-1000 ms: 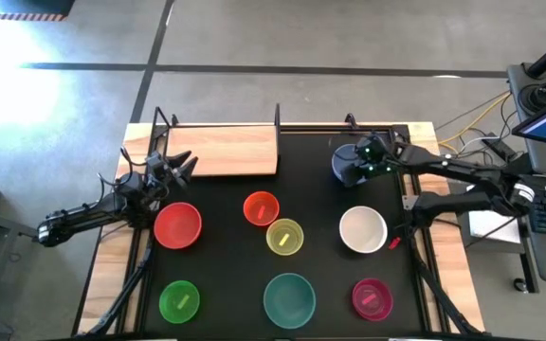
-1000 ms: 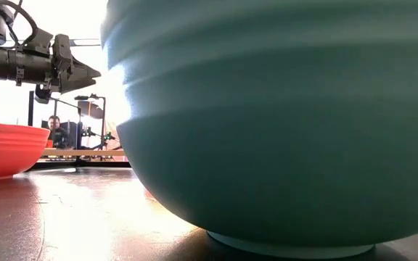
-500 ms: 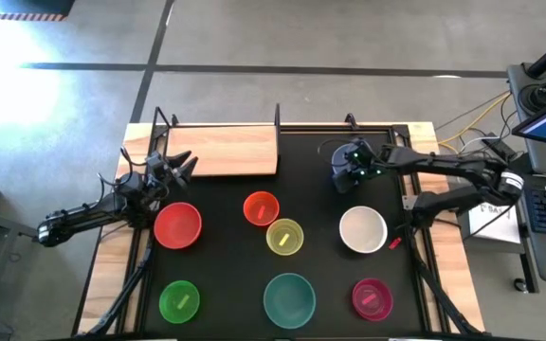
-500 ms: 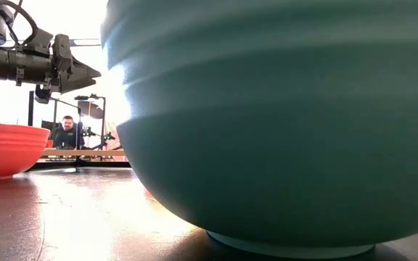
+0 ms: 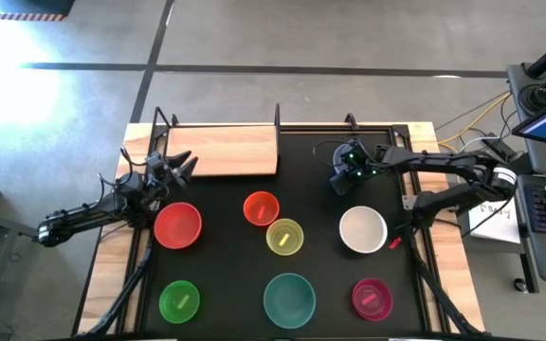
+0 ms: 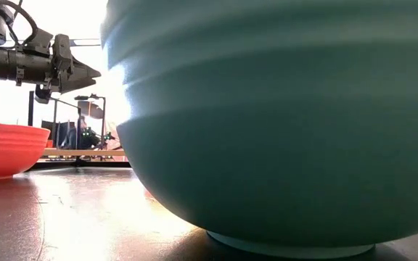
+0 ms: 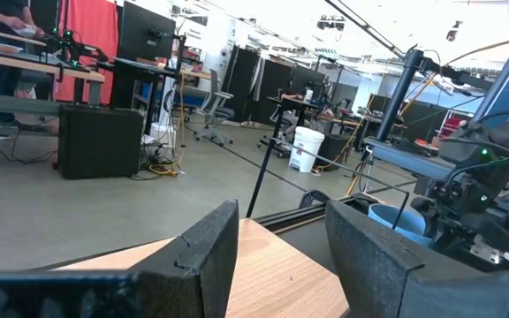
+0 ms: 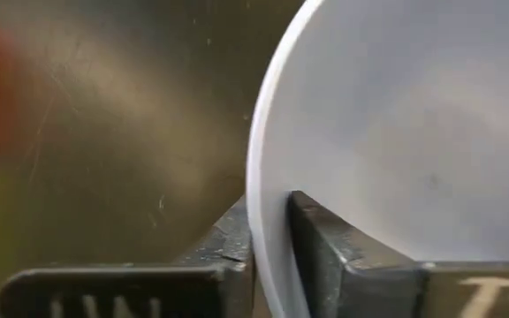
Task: Place and stack bowls onto a shelf
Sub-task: Put the blue bowl on the shelf
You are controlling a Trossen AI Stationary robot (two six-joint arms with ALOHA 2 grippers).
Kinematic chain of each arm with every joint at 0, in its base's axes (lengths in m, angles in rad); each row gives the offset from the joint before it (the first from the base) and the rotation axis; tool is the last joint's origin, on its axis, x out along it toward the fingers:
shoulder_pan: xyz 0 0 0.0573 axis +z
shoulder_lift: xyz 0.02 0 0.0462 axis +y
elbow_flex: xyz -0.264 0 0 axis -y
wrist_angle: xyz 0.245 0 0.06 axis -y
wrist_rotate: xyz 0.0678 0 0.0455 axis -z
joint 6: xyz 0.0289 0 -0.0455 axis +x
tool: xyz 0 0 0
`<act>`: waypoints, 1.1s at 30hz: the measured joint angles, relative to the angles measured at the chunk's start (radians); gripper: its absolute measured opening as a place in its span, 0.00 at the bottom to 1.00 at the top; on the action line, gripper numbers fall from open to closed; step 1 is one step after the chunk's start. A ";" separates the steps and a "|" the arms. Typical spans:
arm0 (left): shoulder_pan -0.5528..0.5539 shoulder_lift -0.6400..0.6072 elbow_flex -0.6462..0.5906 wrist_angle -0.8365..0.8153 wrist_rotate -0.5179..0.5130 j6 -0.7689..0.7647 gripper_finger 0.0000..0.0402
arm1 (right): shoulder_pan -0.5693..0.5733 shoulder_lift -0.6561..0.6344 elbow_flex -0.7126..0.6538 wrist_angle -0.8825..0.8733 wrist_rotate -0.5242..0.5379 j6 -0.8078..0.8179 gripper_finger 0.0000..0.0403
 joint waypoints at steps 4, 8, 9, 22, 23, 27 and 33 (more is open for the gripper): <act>0.000 0.000 0.000 0.000 0.000 0.000 0.39 | -0.001 -0.009 0.002 0.001 0.015 -0.026 0.04; 0.000 0.000 0.000 0.000 0.000 0.000 0.39 | 0.000 -0.009 0.002 -0.001 0.013 -0.064 0.03; 0.000 0.000 0.000 0.000 0.000 0.000 0.39 | 0.000 -0.009 0.002 0.000 0.018 -0.066 0.03; 0.000 0.000 0.000 0.003 0.000 0.006 0.39 | 0.000 -0.057 0.023 0.033 0.010 -0.085 0.02; 0.000 0.000 0.000 0.011 -0.001 0.018 0.39 | 0.000 -0.061 0.032 0.033 0.004 -0.083 0.02; 0.000 0.000 0.000 0.029 -0.003 0.021 0.39 | 0.001 -0.069 0.076 0.033 -0.050 -0.125 0.02; 0.002 0.000 0.000 0.039 -0.004 0.010 0.39 | 0.038 -0.069 0.156 0.036 -0.084 -0.207 0.02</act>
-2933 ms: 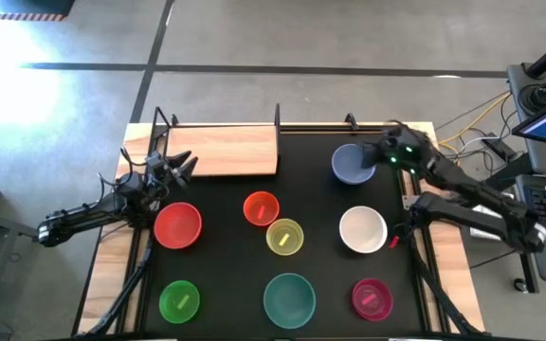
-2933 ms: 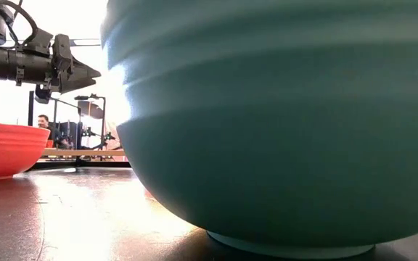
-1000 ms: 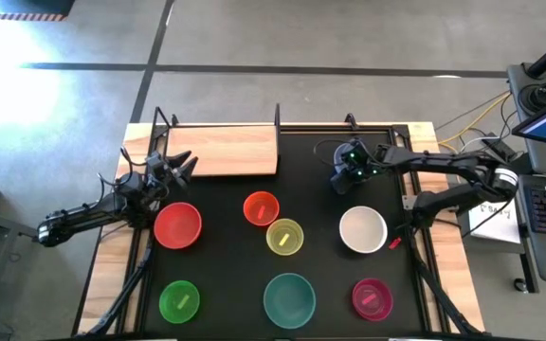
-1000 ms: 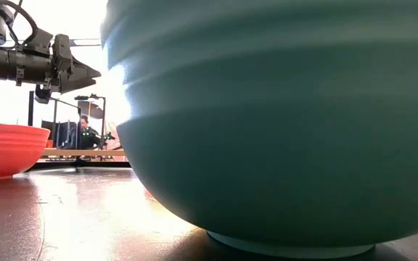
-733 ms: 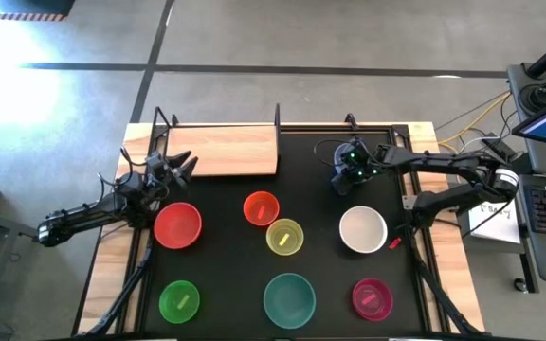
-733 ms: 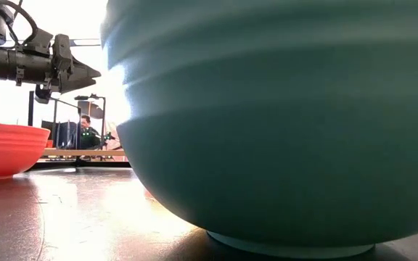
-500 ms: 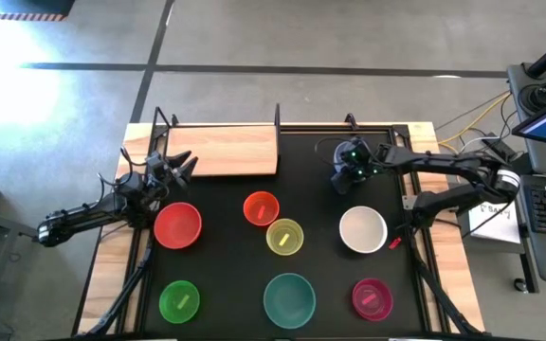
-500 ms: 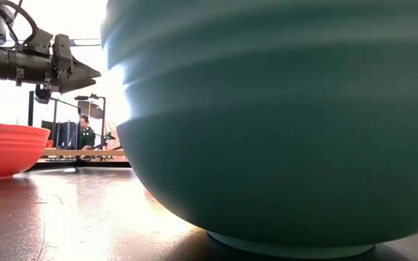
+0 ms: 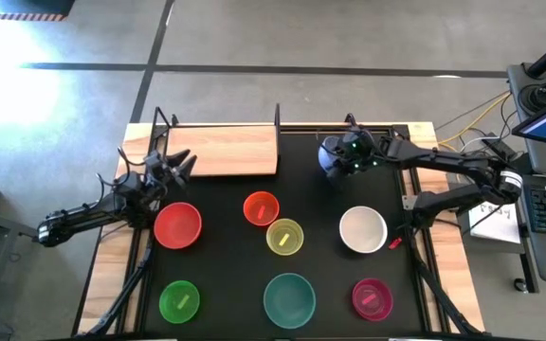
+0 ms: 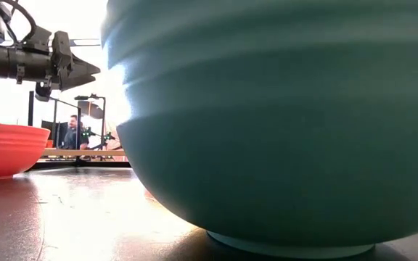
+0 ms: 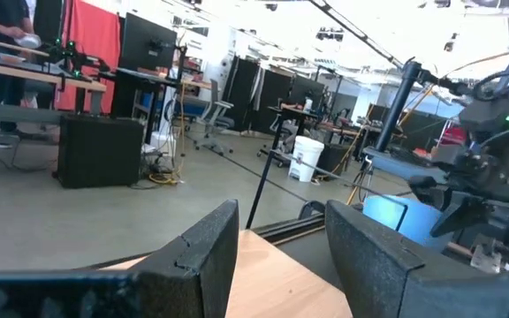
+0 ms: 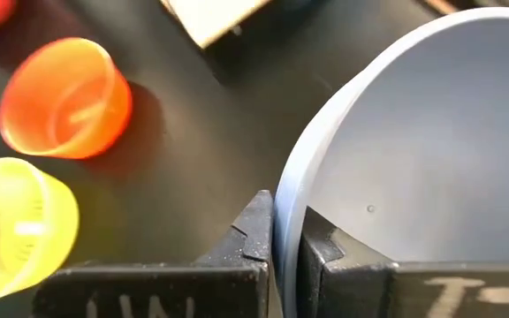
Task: Place and stack bowls onto a shelf
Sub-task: Put the blue bowl on the shelf
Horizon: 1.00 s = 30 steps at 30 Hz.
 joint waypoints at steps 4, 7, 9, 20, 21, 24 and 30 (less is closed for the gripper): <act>0.000 0.000 0.000 0.058 0.043 -0.005 0.39 | 0.033 0.000 0.071 -0.057 0.004 -0.033 0.02; 0.000 0.001 0.000 0.118 0.202 -0.001 0.39 | 0.062 0.006 0.144 -0.159 0.005 -0.061 0.02; -0.001 0.009 0.000 0.144 0.329 -0.013 0.39 | 0.089 0.013 0.194 -0.235 0.005 -0.087 0.02; -0.001 0.171 0.000 0.200 0.546 -0.110 0.39 | 0.308 0.122 0.435 -0.442 -0.072 -0.124 0.02; -0.001 0.194 0.000 0.222 0.555 -0.112 0.39 | 0.325 0.133 0.447 -0.440 -0.072 -0.125 0.02; -0.002 0.269 0.033 0.225 0.562 -0.093 0.39 | 0.367 0.166 0.476 -0.442 -0.071 -0.138 0.02; -0.004 0.442 0.191 0.163 0.662 0.009 0.39 | 0.414 0.225 0.517 -0.454 -0.072 -0.143 0.02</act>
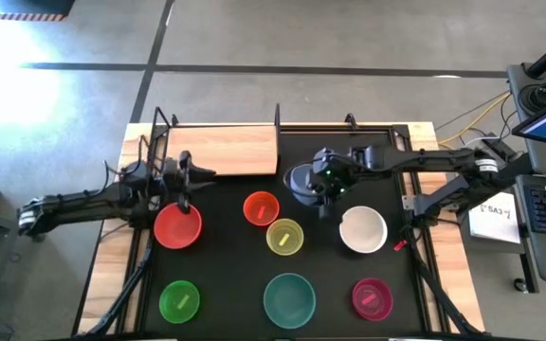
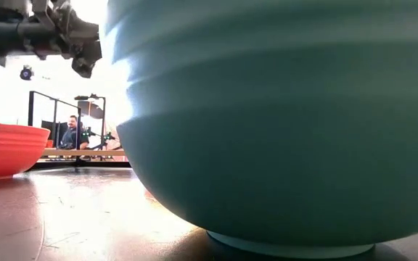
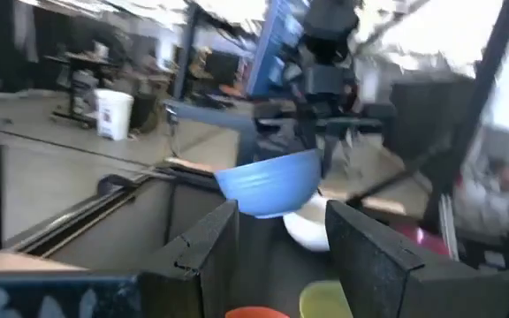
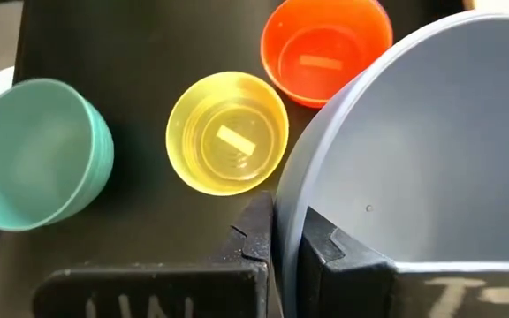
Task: Place and stack bowls onto a shelf
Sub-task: Put the blue bowl on the shelf
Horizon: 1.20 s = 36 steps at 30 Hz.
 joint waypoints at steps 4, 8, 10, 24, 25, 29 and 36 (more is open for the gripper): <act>-0.001 0.112 0.132 -0.164 0.061 0.073 0.39 | 0.021 0.035 0.008 -0.013 -0.035 -0.026 0.02; -0.018 0.208 0.234 -0.310 0.216 0.197 0.38 | 0.039 0.062 0.008 -0.012 -0.119 -0.090 0.02; -0.037 0.252 0.258 -0.312 0.305 0.244 0.37 | 0.050 0.076 0.008 -0.010 -0.154 -0.123 0.02; -0.220 0.568 0.299 0.024 0.314 0.359 0.28 | 0.156 0.179 0.087 0.009 -0.209 -0.345 0.02; -0.228 0.592 0.308 0.038 0.313 0.359 0.28 | 0.161 0.182 0.094 0.013 -0.209 -0.354 0.02; -0.253 0.690 0.357 0.054 0.306 0.374 0.28 | 0.179 0.187 0.117 0.074 -0.212 -0.378 0.02; -0.286 0.779 0.442 0.005 0.306 0.491 0.28 | 0.192 0.187 0.126 0.109 -0.230 -0.367 0.02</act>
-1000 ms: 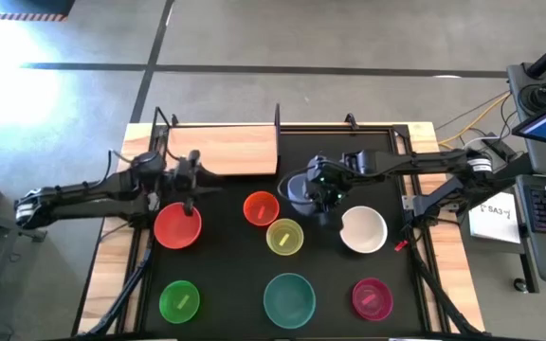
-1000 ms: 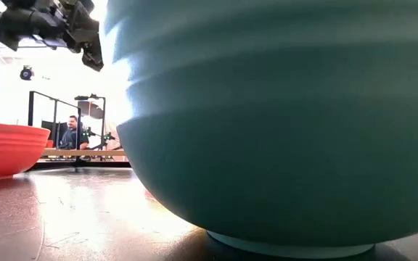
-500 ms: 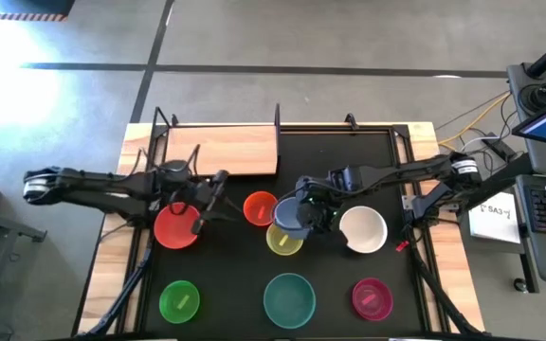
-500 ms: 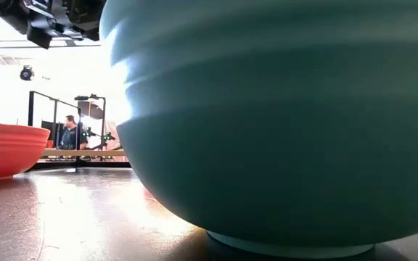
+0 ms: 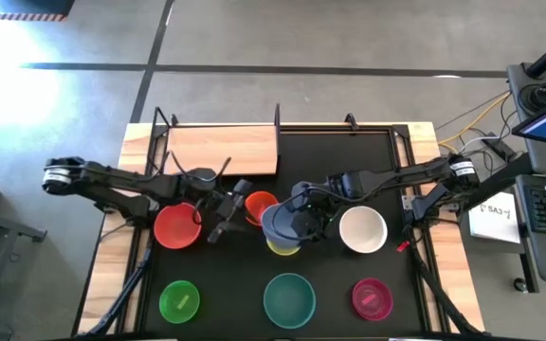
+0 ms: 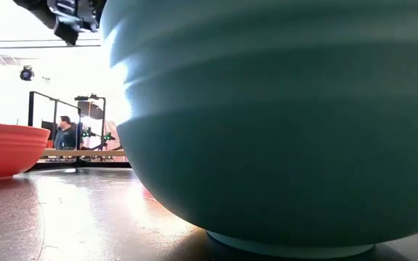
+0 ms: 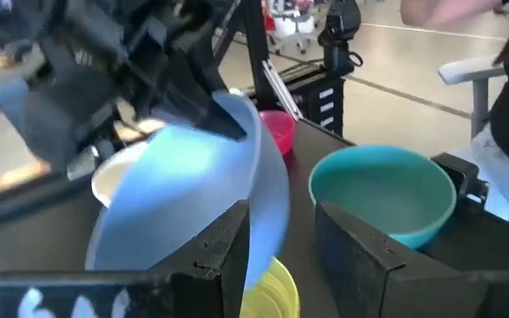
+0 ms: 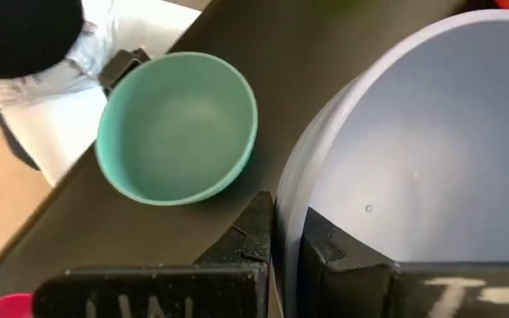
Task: Place and stack bowls onto a shelf
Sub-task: Put the blue bowl on the shelf
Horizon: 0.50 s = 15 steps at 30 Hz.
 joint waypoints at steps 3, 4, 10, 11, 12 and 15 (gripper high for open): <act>-0.001 0.012 0.020 0.000 0.000 0.019 0.28 | 0.002 0.004 0.000 0.004 -0.031 -0.010 0.02; -0.001 0.020 0.027 0.003 0.000 0.022 0.28 | 0.004 0.005 0.000 0.010 -0.032 -0.014 0.02; -0.007 0.075 0.039 0.003 0.033 0.016 0.28 | 0.005 0.012 0.000 0.058 -0.034 -0.032 0.02; -0.010 0.089 0.044 0.006 0.034 0.014 0.28 | 0.005 0.015 -0.001 0.067 -0.034 -0.033 0.02; -0.016 0.101 0.049 0.009 0.034 0.014 0.28 | 0.005 0.018 -0.001 0.076 -0.034 -0.033 0.02; -0.038 0.139 0.066 0.011 0.037 0.013 0.28 | 0.006 0.022 -0.001 0.086 -0.041 -0.034 0.02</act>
